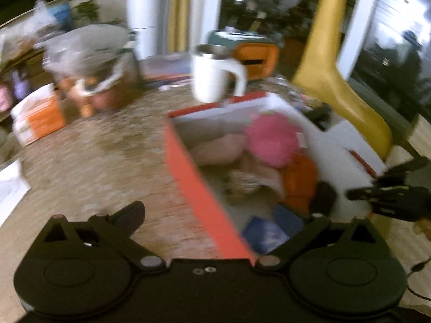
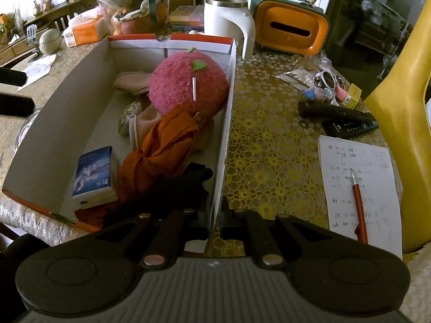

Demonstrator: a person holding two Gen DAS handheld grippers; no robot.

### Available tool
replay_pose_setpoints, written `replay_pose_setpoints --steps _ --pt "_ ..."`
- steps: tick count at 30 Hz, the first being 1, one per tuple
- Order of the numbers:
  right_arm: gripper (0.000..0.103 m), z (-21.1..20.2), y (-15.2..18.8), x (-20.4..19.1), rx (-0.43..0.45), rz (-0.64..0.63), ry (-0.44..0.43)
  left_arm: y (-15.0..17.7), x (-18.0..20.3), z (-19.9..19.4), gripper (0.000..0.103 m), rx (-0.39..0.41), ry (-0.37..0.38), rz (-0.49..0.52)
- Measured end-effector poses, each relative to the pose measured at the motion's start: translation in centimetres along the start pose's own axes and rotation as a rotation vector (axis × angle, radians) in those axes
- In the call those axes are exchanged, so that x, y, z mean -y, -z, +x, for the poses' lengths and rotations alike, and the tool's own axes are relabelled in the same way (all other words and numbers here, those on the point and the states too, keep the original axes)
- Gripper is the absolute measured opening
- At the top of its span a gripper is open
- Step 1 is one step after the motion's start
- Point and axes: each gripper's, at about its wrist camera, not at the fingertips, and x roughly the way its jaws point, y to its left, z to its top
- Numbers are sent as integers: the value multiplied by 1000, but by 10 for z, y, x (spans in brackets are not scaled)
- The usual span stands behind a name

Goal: Organize objects
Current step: 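Move the left gripper back to the black cord on the table, then close the left gripper on the black cord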

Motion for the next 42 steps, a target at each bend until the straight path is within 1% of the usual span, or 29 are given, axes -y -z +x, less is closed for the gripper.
replay_pose_setpoints --steps 5,10,13,18,20,24,29,31,35,36,37,39,41,42 --pt "6 -2 1 -1 -1 3 -1 10 -43 -8 102 -4 -101 -56" --pt "6 -4 2 -2 -5 2 4 24 -79 -3 102 -28 -194 -107" --pt "6 -5 2 -2 -8 3 5 34 -94 7 102 -58 -209 -149" --pt "6 -4 0 -1 -16 7 7 51 -100 28 101 -106 -232 -153" --pt "6 -3 0 -1 -19 6 9 56 -98 34 101 -106 -228 -154" --pt "6 -3 -1 -3 -22 6 12 60 -92 42 97 -89 -237 -137" --pt "6 -2 -1 -3 -26 6 10 61 -87 53 85 -84 -240 -126" --pt "6 -2 -1 -2 -28 6 7 60 -87 57 74 -84 -231 -133" --pt "6 -1 -1 -1 -28 9 3 58 -84 63 68 -84 -221 -142" --pt "6 -2 -1 -2 -28 10 4 57 -84 65 65 -90 -221 -145" --pt "6 -2 -1 -2 -28 10 3 56 -84 68 58 -95 -216 -153" --pt "6 -2 -1 -2 -28 9 4 55 -83 70 50 -100 -203 -162" --pt "6 -1 -1 -2 -27 8 5 54 -80 73 45 -105 -208 -157" --pt "6 -1 -1 -3 -27 8 6 54 -80 74 40 -105 -210 -154"
